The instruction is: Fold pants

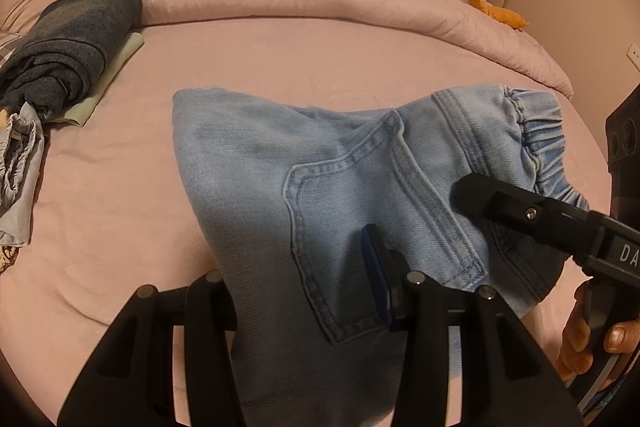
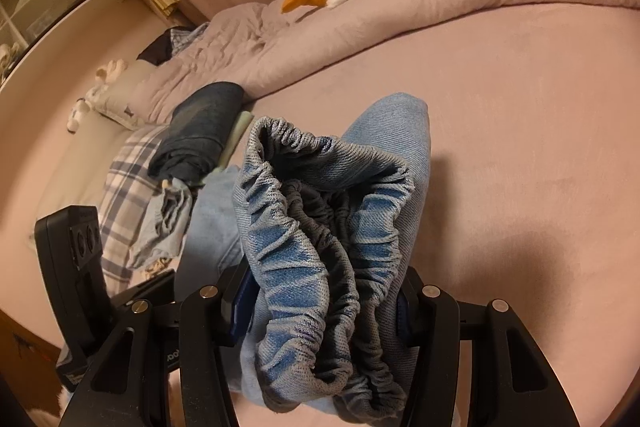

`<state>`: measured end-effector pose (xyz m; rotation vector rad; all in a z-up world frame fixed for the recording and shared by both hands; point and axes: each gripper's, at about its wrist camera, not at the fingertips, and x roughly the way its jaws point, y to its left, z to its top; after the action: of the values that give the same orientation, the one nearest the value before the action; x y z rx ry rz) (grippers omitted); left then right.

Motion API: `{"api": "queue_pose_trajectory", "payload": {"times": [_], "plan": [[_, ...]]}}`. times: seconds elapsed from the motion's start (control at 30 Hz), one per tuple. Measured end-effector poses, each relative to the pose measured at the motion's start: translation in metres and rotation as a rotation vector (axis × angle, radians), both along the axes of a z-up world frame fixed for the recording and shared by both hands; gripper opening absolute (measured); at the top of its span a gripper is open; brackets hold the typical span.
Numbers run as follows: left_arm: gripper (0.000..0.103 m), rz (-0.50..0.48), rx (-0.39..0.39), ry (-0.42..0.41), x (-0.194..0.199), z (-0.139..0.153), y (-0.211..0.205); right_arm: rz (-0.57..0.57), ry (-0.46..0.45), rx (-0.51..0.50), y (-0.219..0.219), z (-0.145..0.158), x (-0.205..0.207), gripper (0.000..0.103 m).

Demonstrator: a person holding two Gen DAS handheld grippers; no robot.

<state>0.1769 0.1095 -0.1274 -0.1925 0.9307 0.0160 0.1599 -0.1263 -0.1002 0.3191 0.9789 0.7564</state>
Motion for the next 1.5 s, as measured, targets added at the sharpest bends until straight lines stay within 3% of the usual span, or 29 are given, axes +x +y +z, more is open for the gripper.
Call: {"api": "queue_pose_trajectory", "payload": {"times": [0.43, 0.53, 0.63, 0.7, 0.8, 1.0, 1.17, 1.33, 1.5], "plan": [[0.053, 0.023, 0.007, 0.032, 0.004, -0.012, 0.005, -0.010, 0.057, -0.007, -0.005, -0.013, 0.008, 0.057], [0.059, 0.034, 0.012, 0.046, 0.004, -0.017, 0.007, -0.020, 0.077, -0.020, -0.005, -0.019, 0.013, 0.059], [0.072, 0.054, 0.023, 0.060, 0.003, -0.021, 0.009, -0.024, 0.089, -0.052, -0.006, -0.024, 0.015, 0.060], [0.082, 0.075, 0.031, 0.071, 0.001, -0.024, 0.012, -0.031, 0.095, -0.078, -0.007, -0.027, 0.015, 0.066], [0.082, 0.087, 0.013, 0.078, -0.005, -0.025, 0.016, -0.032, 0.093, -0.107, -0.012, -0.029, 0.013, 0.069], [0.085, 0.086, 0.055, 0.061, -0.040, -0.026, 0.012, 0.001, 0.063, -0.172, -0.029, -0.023, -0.005, 0.072], [0.091, 0.091, 0.089, 0.055, -0.044, -0.032, 0.009, 0.008, 0.034, -0.255, -0.036, -0.028, -0.018, 0.077], [0.089, 0.088, 0.091, 0.029, -0.057, -0.006, 0.005, -0.017, -0.019, -0.321, -0.027, -0.029, -0.022, 0.078], [0.092, 0.084, 0.108, -0.010, -0.077, 0.021, -0.004, -0.008, -0.109, -0.333, -0.028, 0.004, -0.042, 0.078]]}}
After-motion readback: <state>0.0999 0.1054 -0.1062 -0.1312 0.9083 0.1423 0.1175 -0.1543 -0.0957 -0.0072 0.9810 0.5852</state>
